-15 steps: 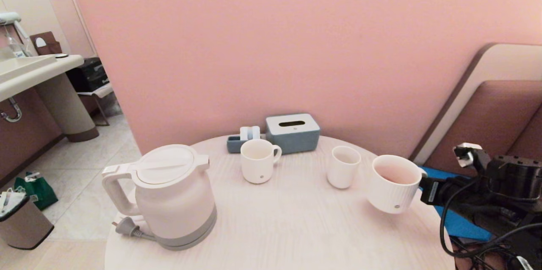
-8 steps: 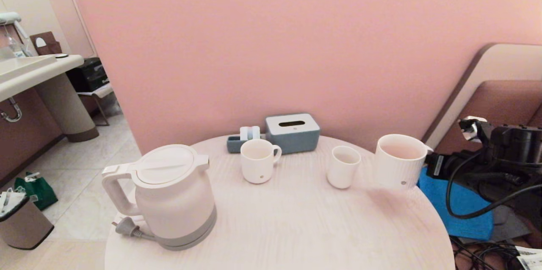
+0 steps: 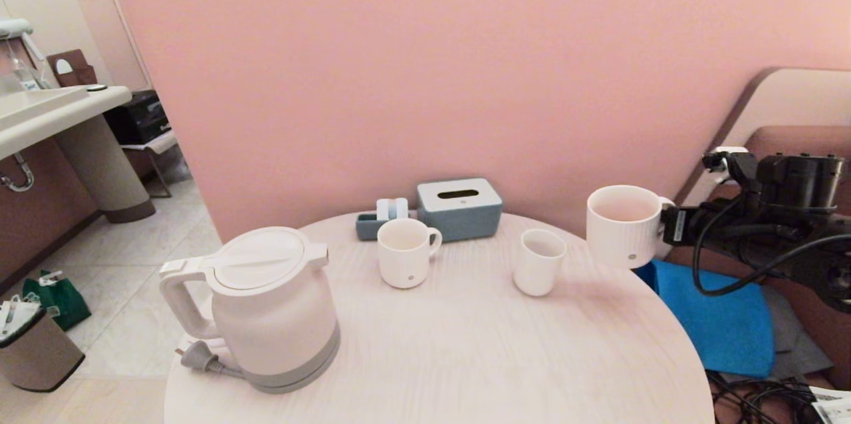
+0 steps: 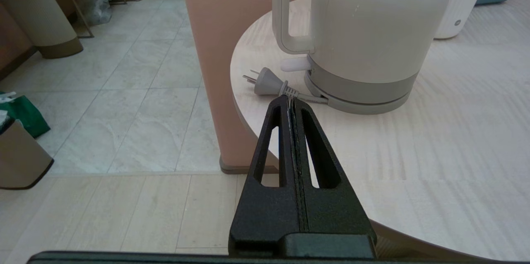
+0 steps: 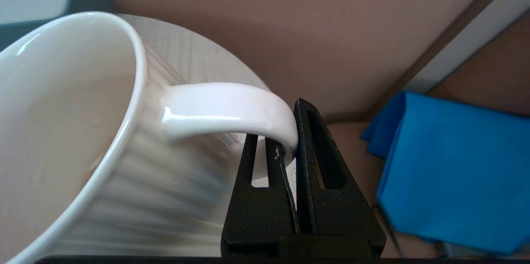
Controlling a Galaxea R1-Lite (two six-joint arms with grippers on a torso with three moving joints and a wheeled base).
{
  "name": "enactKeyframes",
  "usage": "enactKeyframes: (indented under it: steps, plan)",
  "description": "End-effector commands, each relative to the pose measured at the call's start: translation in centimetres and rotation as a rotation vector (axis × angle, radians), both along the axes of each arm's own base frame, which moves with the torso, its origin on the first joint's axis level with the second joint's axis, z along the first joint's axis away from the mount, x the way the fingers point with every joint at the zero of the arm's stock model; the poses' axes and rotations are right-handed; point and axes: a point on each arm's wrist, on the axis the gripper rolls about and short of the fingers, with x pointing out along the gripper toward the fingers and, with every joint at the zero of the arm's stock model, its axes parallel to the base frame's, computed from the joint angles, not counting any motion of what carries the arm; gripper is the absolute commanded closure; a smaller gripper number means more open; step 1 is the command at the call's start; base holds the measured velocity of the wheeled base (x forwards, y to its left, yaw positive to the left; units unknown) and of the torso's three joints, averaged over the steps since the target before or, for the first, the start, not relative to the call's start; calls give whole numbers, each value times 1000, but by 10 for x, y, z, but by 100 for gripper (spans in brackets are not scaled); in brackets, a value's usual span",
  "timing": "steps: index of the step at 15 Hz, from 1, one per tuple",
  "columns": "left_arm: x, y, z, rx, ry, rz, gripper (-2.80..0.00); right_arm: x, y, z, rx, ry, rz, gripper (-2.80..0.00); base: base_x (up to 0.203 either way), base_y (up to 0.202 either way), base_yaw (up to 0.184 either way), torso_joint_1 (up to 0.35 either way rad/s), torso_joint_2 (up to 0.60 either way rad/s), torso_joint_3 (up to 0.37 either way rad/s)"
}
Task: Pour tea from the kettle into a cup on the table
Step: Pour water into another cup
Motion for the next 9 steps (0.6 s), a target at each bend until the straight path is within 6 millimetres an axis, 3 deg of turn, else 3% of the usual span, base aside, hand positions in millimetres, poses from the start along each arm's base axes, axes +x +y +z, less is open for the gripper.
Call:
enactKeyframes:
  steps: [1,9]
  plan:
    - [0,0,0,0,2,1,0,9,0,-7,-24,14,3,0,0,0,0,0,0,0]
    - [0,0,0,0,2,1,0,31,16,1,-134,-3,43,0,0,0,0,0,0,0]
